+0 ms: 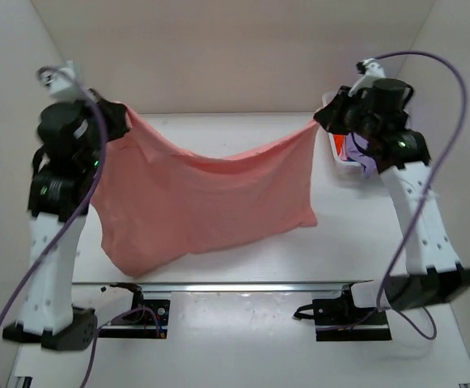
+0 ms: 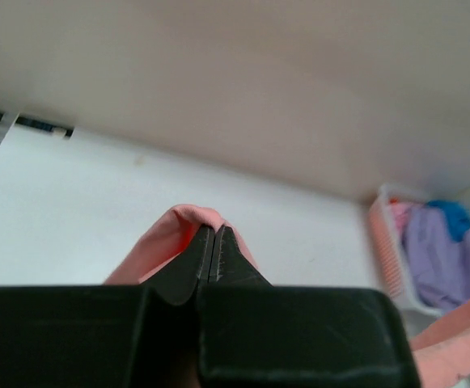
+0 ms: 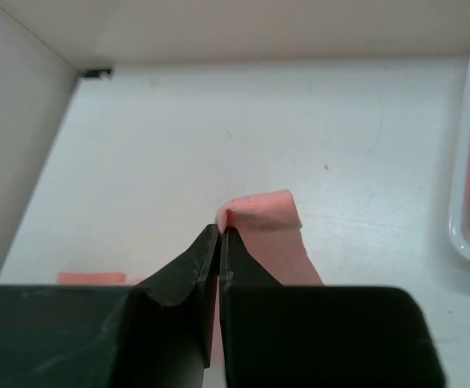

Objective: Fold and stack the t-shirts
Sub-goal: Flatten out the tshirt

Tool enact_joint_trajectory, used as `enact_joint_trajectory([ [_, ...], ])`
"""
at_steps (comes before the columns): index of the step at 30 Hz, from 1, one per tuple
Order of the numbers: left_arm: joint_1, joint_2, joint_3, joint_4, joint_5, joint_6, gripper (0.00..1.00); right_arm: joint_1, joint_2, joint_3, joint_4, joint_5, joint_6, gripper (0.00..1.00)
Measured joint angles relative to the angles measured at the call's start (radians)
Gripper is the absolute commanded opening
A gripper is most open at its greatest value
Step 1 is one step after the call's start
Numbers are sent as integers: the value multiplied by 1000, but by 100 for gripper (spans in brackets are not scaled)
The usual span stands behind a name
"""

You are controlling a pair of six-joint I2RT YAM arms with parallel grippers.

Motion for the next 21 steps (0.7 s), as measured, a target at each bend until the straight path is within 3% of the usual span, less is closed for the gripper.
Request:
enact_joint_trajectory([
  [4, 26, 266, 81, -27, 20, 56, 0, -9, 237, 80, -39, -8, -15, 0],
  [10, 60, 534, 365, -116, 12, 121, 0, -4, 536, 542, -155, 11, -55, 0],
  [14, 65, 458, 407, -107, -3, 139, 0, -48, 493, 650, -117, -63, -32, 0],
  [17, 62, 347, 402, -101, -13, 144, 0, -109, 378, 571, -82, -83, -27, 0],
  [21, 43, 124, 243, -46, -12, 128, 0, -117, 220, 349, -27, -83, -33, 0],
])
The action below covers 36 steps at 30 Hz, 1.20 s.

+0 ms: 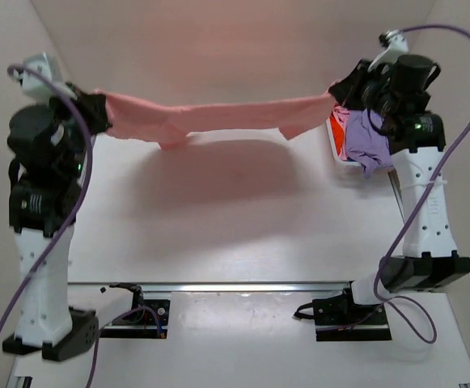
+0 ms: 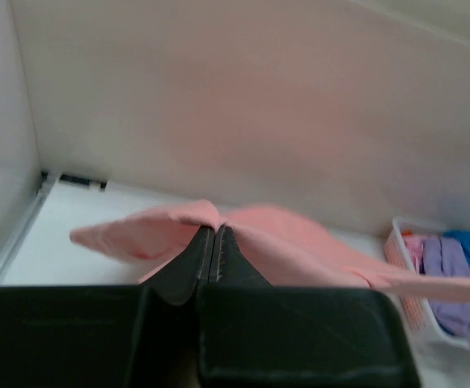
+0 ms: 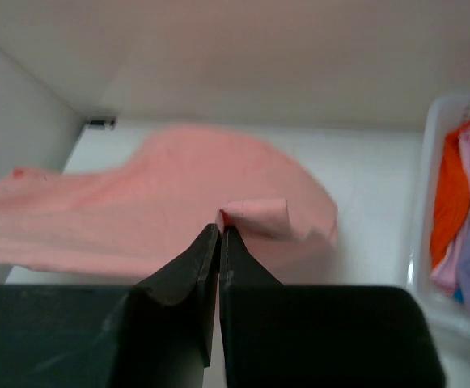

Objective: Fold and stack the t-shirts
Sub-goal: Flatten out the tshirt, then fold the flattened tshirt in 1/3 of the way

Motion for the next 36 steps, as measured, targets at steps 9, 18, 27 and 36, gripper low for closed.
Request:
enact_joint_trajectory([
  [9, -34, -424, -779, 54, 60, -92, 0, 42, -257, -866, 123, -1, 6, 0],
  [18, -65, -558, -1305, -41, 156, -245, 0, 48, -297, -1229, 87, 55, 13, 0],
  [27, -80, -458, -1310, 31, 192, -280, 0, 14, -285, -1330, 82, 74, 37, 0],
  [36, -62, -179, -1154, 131, 192, -238, 0, -85, -283, -1379, 99, 68, 57, 0],
])
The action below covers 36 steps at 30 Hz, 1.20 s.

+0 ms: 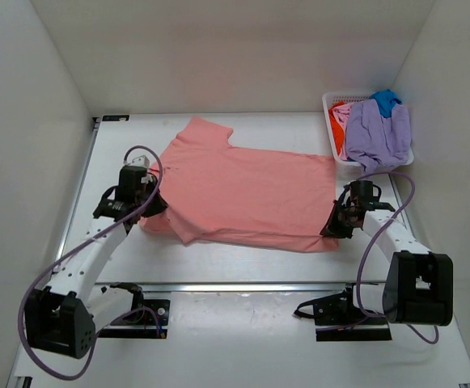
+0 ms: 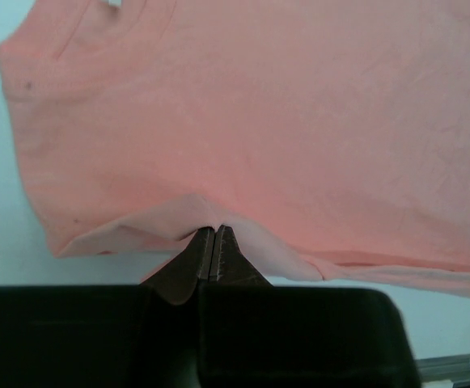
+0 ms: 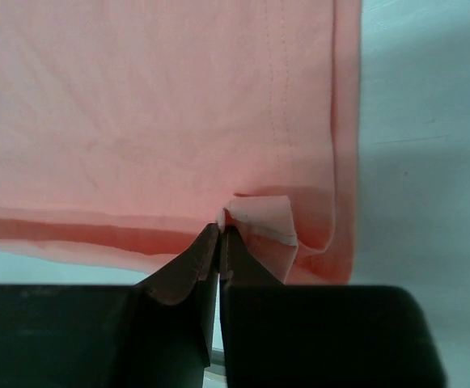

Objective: Fold and stack the t-shirts
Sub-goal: Fold the flattened tshirt in 1/3 of the way

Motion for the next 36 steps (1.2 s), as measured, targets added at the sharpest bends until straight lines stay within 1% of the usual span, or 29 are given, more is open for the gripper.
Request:
enact_joint_trajectory([
  [6, 17, 146, 96, 65, -11, 34, 0, -24, 42, 10, 19, -3, 0, 0],
  [12, 21, 282, 161, 100, -19, 61, 0, -40, 74, 16, 39, -14, 0, 0],
  [19, 28, 351, 182, 124, -26, 70, 0, -51, 88, 61, 55, -31, 0, 0],
  [25, 39, 399, 230, 128, -39, 75, 0, -59, 138, 108, 69, -37, -4, 0],
  [27, 39, 427, 259, 131, -42, 78, 0, -59, 156, 123, 72, -36, -4, 2],
  [29, 39, 454, 286, 132, -43, 79, 2, -59, 173, 136, 76, -36, -5, 9],
  [31, 40, 483, 314, 139, -44, 83, 28, -63, 196, 153, 83, -35, -10, 24],
  [32, 41, 497, 327, 139, -45, 90, 38, -63, 207, 163, 85, -30, -11, 31],
  [33, 44, 513, 346, 136, -44, 92, 46, -64, 216, 173, 87, -23, -15, 36],
  [35, 56, 554, 401, 129, -45, 96, 56, -64, 222, 195, 89, 1, -22, 42],
  [36, 63, 571, 430, 122, -47, 100, 59, -64, 222, 205, 90, 10, -23, 43],
])
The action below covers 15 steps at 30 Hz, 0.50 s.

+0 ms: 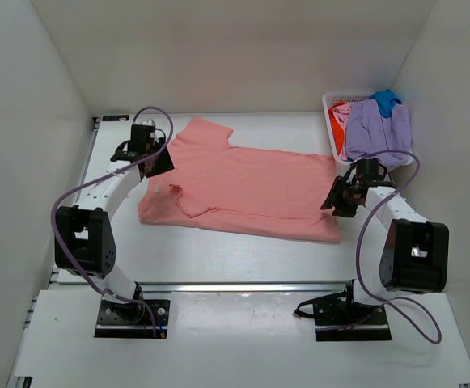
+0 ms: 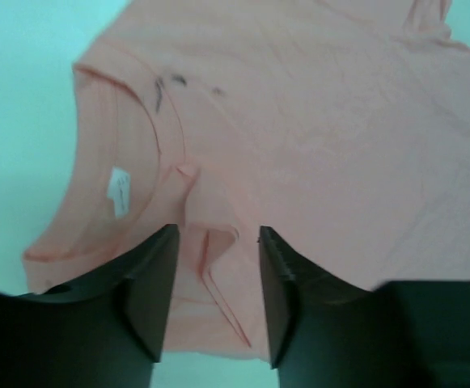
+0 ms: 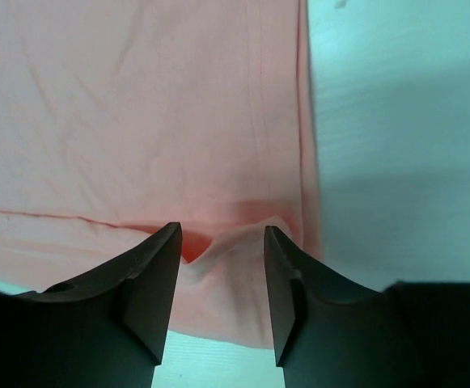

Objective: Fold and stack the t-shirts
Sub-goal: Fold the flattened tshirt in 1/3 of the way

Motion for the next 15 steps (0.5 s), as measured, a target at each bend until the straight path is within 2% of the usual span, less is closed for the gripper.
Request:
enact_joint_trajectory([
  [3, 16, 25, 64, -2, -5, 5, 60, 1, -22, 21, 17, 39, -4, 44],
  [6, 15, 5, 56, -3, -13, 12, 58, 10, -64, 21, 15, 71, -6, 44],
  [15, -32, -76, -203, -7, -15, 15, 57, 20, -98, -45, 13, 113, -26, 44],
])
